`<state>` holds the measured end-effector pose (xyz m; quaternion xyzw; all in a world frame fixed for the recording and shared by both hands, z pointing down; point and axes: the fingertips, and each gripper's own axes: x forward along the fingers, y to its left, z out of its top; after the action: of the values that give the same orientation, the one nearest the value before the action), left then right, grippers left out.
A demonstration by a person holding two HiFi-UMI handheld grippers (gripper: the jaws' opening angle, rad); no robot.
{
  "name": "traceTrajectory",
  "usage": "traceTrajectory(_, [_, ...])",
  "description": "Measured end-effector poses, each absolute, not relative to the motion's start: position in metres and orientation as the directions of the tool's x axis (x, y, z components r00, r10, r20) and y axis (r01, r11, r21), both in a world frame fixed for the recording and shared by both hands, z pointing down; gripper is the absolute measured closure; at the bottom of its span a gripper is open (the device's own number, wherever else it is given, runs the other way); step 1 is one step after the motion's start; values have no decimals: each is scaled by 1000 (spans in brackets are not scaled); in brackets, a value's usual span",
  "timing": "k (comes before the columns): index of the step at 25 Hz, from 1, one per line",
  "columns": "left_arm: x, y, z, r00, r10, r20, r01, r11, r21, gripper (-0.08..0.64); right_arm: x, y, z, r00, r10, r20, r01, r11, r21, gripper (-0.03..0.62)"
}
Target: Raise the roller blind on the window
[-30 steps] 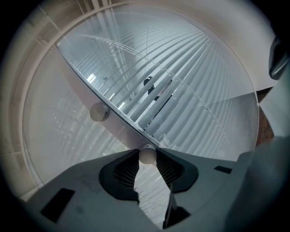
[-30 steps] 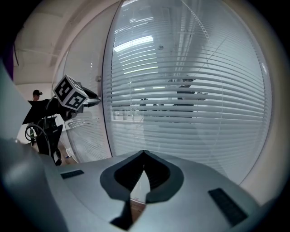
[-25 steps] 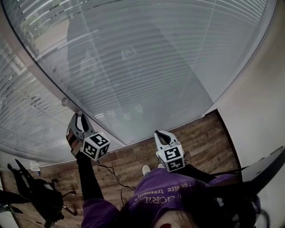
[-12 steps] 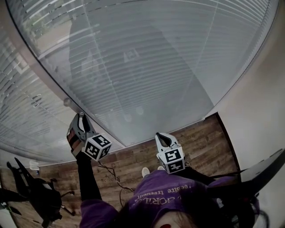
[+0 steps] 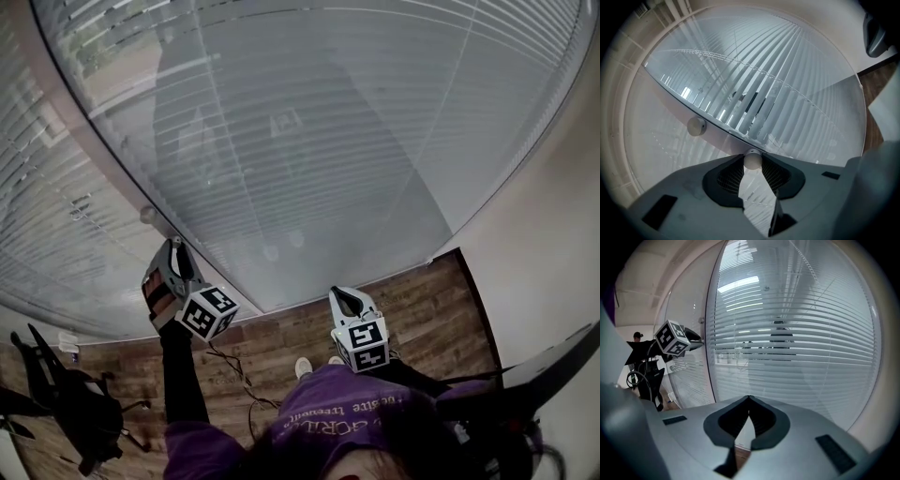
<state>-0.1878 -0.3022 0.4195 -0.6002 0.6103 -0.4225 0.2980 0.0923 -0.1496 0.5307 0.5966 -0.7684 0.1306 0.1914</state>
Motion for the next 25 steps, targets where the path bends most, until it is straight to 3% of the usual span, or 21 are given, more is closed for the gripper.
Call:
traceTrajectory(11, [-189, -303, 420, -105, -985, 137, -482, -70, -873, 445, 93, -150, 532, -213, -866, 452, -967, 253, 29, 594])
traceTrajectory(25, [-188, -301, 422, -104, -987, 124, -380, -75, -922, 443, 88, -152, 531, -229, -864, 449, -963, 267, 22, 594])
